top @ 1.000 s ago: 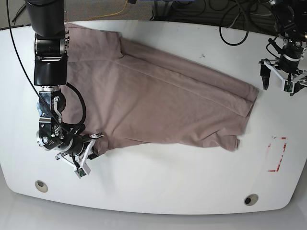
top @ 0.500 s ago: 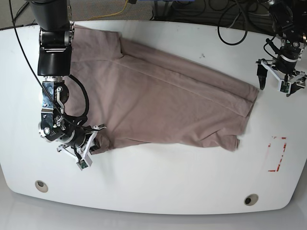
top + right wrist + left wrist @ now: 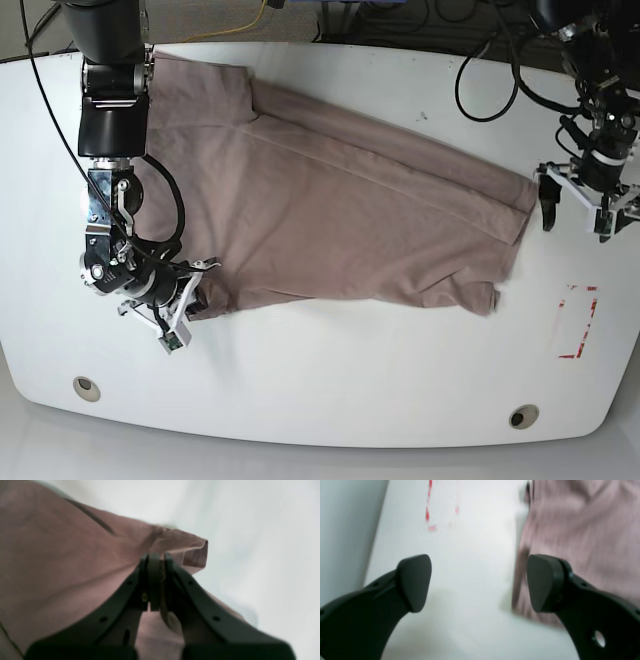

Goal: Layout the t-shirt on the table in an organized manner, then fold the t-shirt properly
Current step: 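Move the left gripper down to the shirt corner near the red marker and pinch it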

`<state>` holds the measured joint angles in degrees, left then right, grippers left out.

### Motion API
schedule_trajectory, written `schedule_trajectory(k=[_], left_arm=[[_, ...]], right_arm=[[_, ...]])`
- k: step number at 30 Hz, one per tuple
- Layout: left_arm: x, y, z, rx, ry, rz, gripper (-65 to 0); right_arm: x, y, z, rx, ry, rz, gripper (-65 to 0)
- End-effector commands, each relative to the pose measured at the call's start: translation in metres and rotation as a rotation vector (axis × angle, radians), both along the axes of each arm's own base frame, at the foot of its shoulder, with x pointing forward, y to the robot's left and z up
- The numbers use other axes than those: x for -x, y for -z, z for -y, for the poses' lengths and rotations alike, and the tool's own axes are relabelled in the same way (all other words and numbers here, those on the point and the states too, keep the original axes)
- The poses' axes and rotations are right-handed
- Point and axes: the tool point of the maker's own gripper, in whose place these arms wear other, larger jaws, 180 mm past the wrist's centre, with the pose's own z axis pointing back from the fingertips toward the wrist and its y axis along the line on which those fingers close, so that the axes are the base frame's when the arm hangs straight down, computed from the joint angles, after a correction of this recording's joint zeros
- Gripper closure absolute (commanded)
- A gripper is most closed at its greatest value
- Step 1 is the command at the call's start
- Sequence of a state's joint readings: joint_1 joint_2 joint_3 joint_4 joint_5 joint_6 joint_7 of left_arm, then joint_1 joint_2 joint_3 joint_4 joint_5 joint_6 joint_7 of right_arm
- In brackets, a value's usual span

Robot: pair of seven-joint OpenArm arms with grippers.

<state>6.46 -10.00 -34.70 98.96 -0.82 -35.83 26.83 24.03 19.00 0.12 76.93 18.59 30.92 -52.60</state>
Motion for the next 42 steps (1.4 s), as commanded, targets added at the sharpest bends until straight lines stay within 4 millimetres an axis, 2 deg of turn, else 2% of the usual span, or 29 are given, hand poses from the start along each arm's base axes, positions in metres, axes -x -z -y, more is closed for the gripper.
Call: schedule_trajectory(k=[1,6,11,22,27,31,42], left_arm=[[-0.015,-0.029,-0.001,-0.003,0.004,0.085,-57.0],[-0.042,-0.058,-0.001,0.007,-0.008,0.156,-57.0],[-0.072,-0.062,0.019,0.046,0.032,0.16,-56.8],[-0.119,-0.029,0.042,0.171,0.084,0.076,-56.6],[-0.13,-0.014,0.043,0.227,0.078,0.042,-56.4],[-0.141,-0.009,0.046,0.276,0.081,0.061,-56.4],[-0.161,0.026,0.057,0.418,0.07,0.007,-56.4]], right_arm=[[-0.011,-0.02,0.003,-0.01,0.006,0.061,0.0],[-0.009,-0.017,0.003,-0.012,0.005,0.057,0.0],[-0.009,-0.017,0.003,-0.012,0.005,0.055,0.0],[-0.009,-0.016,0.001,-0.015,0.004,0.055,0.0],[-0.009,-0.016,0.001,-0.015,0.004,0.055,0.0],[-0.008,-0.016,0.001,-0.015,0.004,0.054,0.0],[-0.008,-0.016,0.001,-0.014,0.002,0.054,0.0]])
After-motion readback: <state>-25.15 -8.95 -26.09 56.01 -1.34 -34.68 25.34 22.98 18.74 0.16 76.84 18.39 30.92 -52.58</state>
